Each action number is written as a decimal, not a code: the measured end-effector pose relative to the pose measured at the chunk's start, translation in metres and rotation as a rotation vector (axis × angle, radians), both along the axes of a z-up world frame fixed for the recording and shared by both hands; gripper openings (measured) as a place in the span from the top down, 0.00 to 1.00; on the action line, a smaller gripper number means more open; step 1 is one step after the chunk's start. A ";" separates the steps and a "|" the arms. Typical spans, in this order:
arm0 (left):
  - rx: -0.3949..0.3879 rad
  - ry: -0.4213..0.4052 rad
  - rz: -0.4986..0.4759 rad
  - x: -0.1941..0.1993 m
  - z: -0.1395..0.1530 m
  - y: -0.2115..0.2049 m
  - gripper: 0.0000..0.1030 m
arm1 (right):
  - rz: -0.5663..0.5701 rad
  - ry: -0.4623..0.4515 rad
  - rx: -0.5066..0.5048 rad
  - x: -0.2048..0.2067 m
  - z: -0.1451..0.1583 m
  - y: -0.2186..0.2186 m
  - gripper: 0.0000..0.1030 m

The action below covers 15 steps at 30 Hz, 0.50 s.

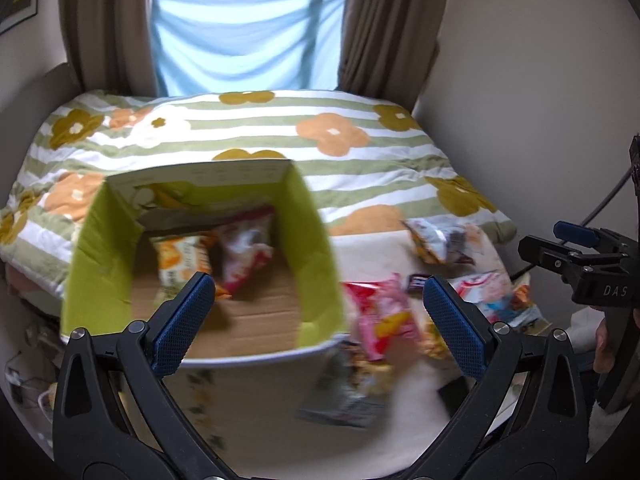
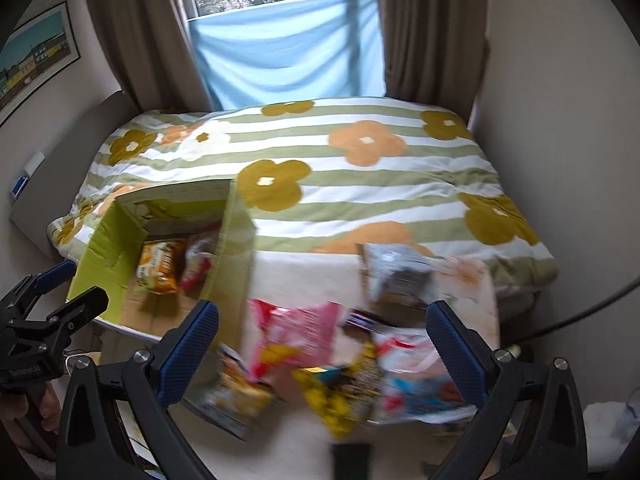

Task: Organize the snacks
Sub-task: 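Grasp the chocolate wafer bag with left tool while right tool grasps shrimp flakes bag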

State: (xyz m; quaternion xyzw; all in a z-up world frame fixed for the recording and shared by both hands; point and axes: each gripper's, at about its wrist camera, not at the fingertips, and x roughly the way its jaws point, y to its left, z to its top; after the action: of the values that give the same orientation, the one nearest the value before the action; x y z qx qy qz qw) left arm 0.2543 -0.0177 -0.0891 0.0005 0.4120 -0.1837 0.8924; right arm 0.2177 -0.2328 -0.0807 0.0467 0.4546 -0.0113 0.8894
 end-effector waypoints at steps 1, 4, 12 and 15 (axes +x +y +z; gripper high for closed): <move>-0.001 0.000 -0.009 -0.004 -0.001 -0.009 0.00 | -0.003 -0.001 0.001 -0.005 0.000 -0.011 0.00; 0.011 0.004 -0.039 -0.016 -0.006 -0.046 0.00 | -0.011 -0.004 0.005 -0.019 -0.001 -0.046 0.00; 0.023 0.056 -0.073 -0.037 -0.027 -0.115 0.00 | -0.004 0.061 0.050 -0.034 -0.022 -0.109 0.00; 0.051 0.074 -0.092 -0.041 -0.044 -0.131 0.00 | 0.016 0.104 0.061 -0.034 -0.039 -0.120 0.00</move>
State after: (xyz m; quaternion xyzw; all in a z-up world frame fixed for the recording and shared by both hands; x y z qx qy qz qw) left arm 0.2134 -0.1488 -0.1331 0.0354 0.4488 -0.2138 0.8670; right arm 0.1833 -0.3525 -0.1195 0.0692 0.5007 0.0073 0.8628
